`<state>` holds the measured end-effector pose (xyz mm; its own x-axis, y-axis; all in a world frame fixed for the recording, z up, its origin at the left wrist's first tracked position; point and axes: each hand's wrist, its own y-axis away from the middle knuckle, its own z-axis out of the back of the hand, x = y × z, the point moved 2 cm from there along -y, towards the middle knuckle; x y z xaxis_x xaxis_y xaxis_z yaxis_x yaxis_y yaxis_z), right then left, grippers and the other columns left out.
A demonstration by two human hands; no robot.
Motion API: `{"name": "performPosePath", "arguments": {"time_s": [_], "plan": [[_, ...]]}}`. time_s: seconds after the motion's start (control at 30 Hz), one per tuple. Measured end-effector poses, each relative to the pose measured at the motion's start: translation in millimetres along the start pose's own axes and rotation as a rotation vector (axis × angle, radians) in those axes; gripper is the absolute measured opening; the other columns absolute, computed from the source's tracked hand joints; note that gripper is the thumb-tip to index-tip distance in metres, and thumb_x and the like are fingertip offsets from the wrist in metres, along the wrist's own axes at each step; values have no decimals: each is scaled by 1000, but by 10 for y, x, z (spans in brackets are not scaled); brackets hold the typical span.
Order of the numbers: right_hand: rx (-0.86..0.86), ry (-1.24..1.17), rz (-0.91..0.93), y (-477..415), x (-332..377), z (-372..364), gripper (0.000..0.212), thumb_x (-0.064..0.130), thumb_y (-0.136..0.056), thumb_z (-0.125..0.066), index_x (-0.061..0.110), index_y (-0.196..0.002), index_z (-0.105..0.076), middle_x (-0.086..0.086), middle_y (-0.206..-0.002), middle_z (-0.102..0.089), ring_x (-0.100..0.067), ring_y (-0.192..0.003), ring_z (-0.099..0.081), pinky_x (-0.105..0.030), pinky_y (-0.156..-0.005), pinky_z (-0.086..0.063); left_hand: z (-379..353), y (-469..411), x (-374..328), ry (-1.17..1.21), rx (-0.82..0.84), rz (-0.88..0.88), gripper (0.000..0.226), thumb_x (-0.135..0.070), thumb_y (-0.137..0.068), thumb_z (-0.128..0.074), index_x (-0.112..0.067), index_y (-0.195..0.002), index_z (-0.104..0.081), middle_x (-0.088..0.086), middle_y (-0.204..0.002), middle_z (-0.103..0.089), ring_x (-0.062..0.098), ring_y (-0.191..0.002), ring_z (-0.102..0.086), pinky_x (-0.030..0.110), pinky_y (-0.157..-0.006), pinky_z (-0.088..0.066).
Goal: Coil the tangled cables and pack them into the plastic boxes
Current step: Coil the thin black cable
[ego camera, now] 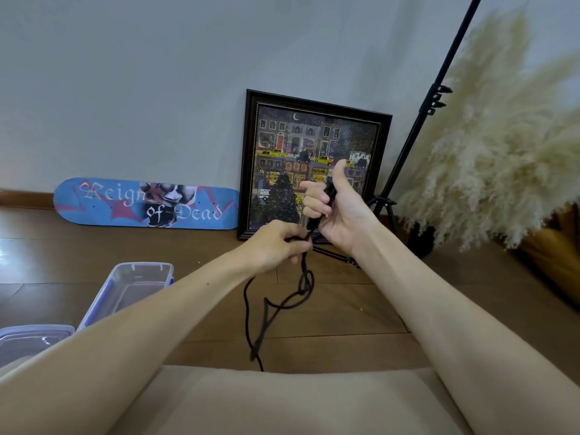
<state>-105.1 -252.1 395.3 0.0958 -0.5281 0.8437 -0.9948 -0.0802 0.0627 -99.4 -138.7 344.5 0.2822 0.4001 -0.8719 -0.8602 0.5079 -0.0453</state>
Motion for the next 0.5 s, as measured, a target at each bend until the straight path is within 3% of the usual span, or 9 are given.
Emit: {"name": "performPosePath", "arguments": {"time_s": [0.07,0.13,0.2,0.27,0.4,0.5], "plan": [[-19,171,67,-10,-8,5,72,52,-97,-36,-9,-136,-38,3,-51,-33,-8,-41,-28,-20,-47,-28,-46,20,-59,2,17,-23,18,-15,-97,-50,-12,-111,-61,4,-60,-53,-4,-31,-40,6,-34,-25],[-44,475,140,-23,-14,25,55,44,-100,-40,-8,-105,-57,0,-50,-41,-11,-42,-34,-25,-59,-33,-54,11,-89,-3,7,-38,25,-13,-100,-44,-12,-120,-59,4,-58,-53,-4,-31,-40,7,-34,-26],[-65,708,198,-45,-25,47,53,37,-103,-39,-2,-73,-60,-6,-51,-52,-12,-42,-43,-30,-74,-40,-40,2,-105,-30,-8,-33,29,-13,-102,-38,-10,-125,-56,4,-56,-50,-4,-30,-40,10,-39,-33],[-87,785,224,-81,-38,60,52,34,-103,-38,0,-68,-57,-10,-58,-61,-12,-42,-46,-37,-82,-42,-39,-11,-104,-55,-33,-19,32,-13,-102,-37,-10,-130,-53,4,-53,-47,-5,-32,-43,23,-52,-42],[-183,846,261,-180,-25,118,63,34,-104,-37,4,-50,-48,-7,-53,-64,-16,-49,-54,-45,-96,-44,15,-62,-50,-78,-87,27,31,-11,-100,-40,-10,-125,-59,2,-48,-48,-4,-34,-45,34,-86,-46],[-289,985,303,-197,39,183,67,33,-104,-34,4,-46,-49,-10,-56,-65,-14,-50,-60,-34,-86,-45,96,-77,-6,-111,-131,87,29,-13,-101,-41,-12,-121,-61,4,-50,-51,-3,-32,-44,32,-71,-46]]}}
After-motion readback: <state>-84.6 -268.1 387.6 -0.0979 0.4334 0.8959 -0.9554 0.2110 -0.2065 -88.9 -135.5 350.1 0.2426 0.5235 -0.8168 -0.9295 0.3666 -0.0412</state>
